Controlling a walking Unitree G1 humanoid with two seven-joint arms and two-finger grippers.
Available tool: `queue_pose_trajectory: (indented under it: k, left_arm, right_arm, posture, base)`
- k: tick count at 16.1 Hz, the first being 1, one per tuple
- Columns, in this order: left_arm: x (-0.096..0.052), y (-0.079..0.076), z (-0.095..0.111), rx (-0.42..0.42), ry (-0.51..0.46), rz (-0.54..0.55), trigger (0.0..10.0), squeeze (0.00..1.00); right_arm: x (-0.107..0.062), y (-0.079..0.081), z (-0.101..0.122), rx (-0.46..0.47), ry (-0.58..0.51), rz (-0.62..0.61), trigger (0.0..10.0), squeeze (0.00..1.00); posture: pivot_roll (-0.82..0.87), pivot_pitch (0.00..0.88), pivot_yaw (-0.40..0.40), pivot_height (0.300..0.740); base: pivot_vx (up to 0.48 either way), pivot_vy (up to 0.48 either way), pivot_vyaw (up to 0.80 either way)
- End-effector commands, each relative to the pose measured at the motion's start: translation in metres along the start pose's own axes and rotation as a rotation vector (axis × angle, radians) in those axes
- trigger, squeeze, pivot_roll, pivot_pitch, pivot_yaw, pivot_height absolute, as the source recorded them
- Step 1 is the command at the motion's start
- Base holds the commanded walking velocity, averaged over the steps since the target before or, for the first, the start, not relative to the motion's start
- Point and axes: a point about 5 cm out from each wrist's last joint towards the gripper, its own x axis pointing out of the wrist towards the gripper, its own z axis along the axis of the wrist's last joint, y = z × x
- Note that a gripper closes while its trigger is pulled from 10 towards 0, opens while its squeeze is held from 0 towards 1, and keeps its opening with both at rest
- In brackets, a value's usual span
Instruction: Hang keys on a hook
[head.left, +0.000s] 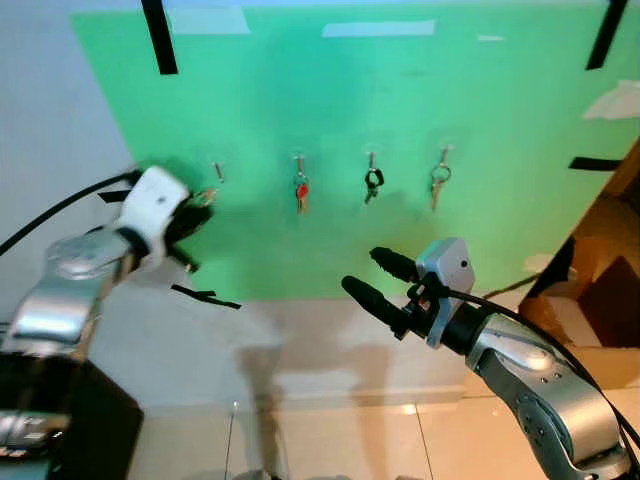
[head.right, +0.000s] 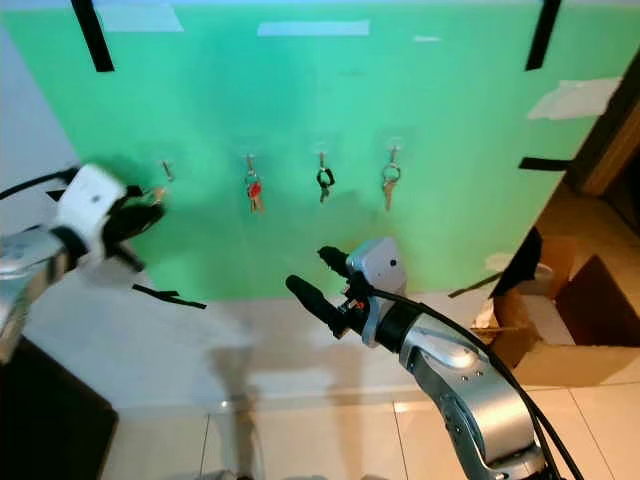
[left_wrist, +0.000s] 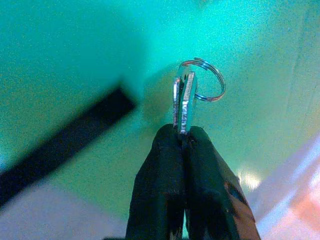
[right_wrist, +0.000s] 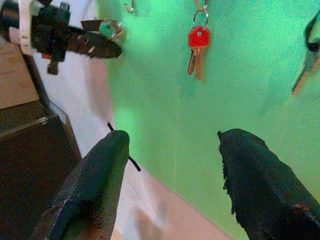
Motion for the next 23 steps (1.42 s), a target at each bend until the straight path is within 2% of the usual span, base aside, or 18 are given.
queue_pose_trajectory:
  k: [1,3,5,7,9,10,11,12,15,19,22,23]
  left_arm:
    - [-0.003,0.002,-0.002,-0.013,0.018,-0.010,10.0,0.00]
    - [-0.004,-0.001,-0.004,-0.032,0.030,-0.031,10.0,0.00]
    - [-0.003,-0.001,0.007,-0.058,-0.082,-0.010,10.0,0.00]
    - [-0.005,0.001,0.028,-0.090,-0.250,0.017,10.0,0.00]
    - [-0.007,-0.003,0.038,-0.094,-0.322,-0.019,10.0,0.00]
    - [-0.007,-0.004,0.037,-0.084,-0.316,-0.026,10.0,0.00]
    - [-0.005,-0.003,0.029,0.001,-0.238,-0.020,10.0,0.00]
    - [-0.004,-0.001,0.025,0.036,-0.206,-0.004,10.0,0.00]
    - [0.001,-0.003,0.031,0.054,-0.231,-0.022,10.0,0.00]
    - [0.018,-0.012,0.043,0.095,-0.259,-0.056,10.0,0.00]
    - [0.026,-0.013,0.040,0.141,-0.222,-0.054,10.0,0.00]
    - [0.030,-0.008,0.038,0.167,-0.195,-0.011,10.0,0.00]
  right_arm:
    - [0.002,0.003,0.001,-0.011,0.006,0.020,10.0,0.00]
    - [0.002,0.003,0.001,-0.012,0.007,0.020,10.0,0.00]
    - [0.002,0.003,0.001,-0.014,0.006,0.020,10.0,0.00]
    - [0.002,0.003,0.001,-0.016,0.005,0.022,10.0,0.00]
    - [0.002,0.004,0.001,-0.016,0.003,0.026,10.0,0.00]
    - [0.002,0.004,0.001,-0.016,0.003,0.028,10.0,0.00]
    - [0.002,0.004,0.002,-0.015,0.001,0.033,10.0,0.00]
    - [0.003,0.004,0.002,-0.015,0.000,0.035,10.0,0.00]
    - [0.004,0.004,0.002,-0.014,0.000,0.035,10.0,0.00]
    - [0.003,0.003,0.002,-0.014,-0.001,0.029,10.0,0.00]
    - [0.003,0.004,0.001,-0.014,0.000,0.028,10.0,0.00]
    - [0.003,0.004,0.002,-0.015,-0.001,0.028,10.0,0.00]
  posture:
    - [-0.02,0.000,0.075,0.740]
    - [-0.02,0.000,0.075,0.740]
    - [-0.02,0.000,0.073,0.740]
    - [-0.02,0.000,0.072,0.740]
    - [-0.02,0.000,0.071,0.740]
    - [-0.02,0.000,0.071,0.740]
    - [-0.02,0.000,0.073,0.740]
    - [-0.02,0.000,0.072,0.740]
    - [-0.02,0.000,0.070,0.740]
    - [-0.02,0.000,0.077,0.740]
    - [-0.03,0.000,0.079,0.740]
    - [-0.03,0.000,0.078,0.740]
  base:
    - [0.000,0.000,0.00]
    - [0.000,0.000,0.00]
    - [0.000,0.000,0.00]
    - [0.000,0.000,0.00]
    - [0.000,0.000,0.00]
    - [0.000,0.000,0.00]
    - [0.000,0.000,0.00]
    - [0.000,0.000,0.00]
    - [0.000,0.000,0.00]
    - [0.000,0.000,0.00]
    - [0.000,0.000,0.00]
    - [0.000,0.000,0.00]
